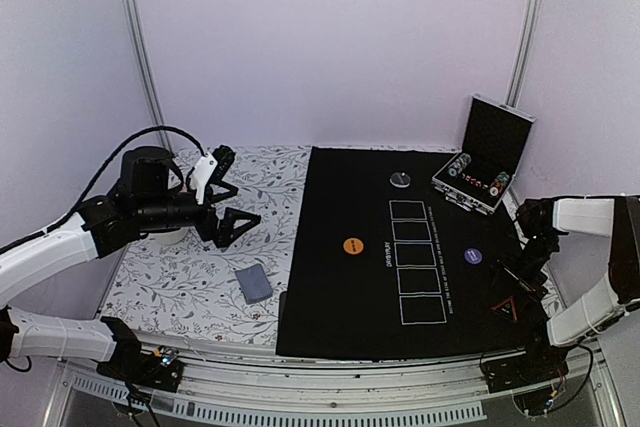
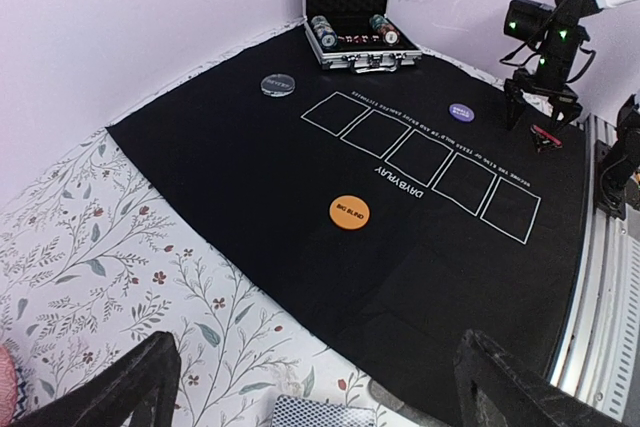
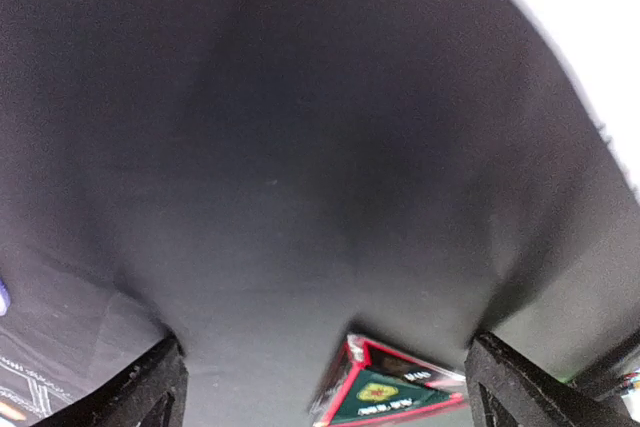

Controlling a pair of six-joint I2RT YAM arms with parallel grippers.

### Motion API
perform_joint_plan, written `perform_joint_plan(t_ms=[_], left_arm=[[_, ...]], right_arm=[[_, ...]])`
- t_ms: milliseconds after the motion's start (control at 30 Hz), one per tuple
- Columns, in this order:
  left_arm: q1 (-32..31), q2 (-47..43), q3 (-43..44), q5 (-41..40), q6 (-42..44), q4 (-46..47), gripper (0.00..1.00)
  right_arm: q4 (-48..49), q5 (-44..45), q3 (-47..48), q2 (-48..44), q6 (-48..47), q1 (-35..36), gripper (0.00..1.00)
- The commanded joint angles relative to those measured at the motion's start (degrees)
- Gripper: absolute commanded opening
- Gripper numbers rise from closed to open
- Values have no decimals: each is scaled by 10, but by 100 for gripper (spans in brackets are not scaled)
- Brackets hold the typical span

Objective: Distribute texas hold em gaming equipment
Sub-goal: Move the all-in button to the poker table mat.

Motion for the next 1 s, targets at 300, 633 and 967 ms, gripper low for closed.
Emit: perform_joint_plan(t_ms=[300,633,967], left_arm=[[-12,-2,-6,1,6,5,98],[-12,-2,-6,2,5,5,98],[-12,-5,-6,5,4,4,98]], right_arm=[[70,-126,-105,-86,42,9,99],[86,-154,-89,-73,94,123,99],[2,-61,3,15,96,211,99]])
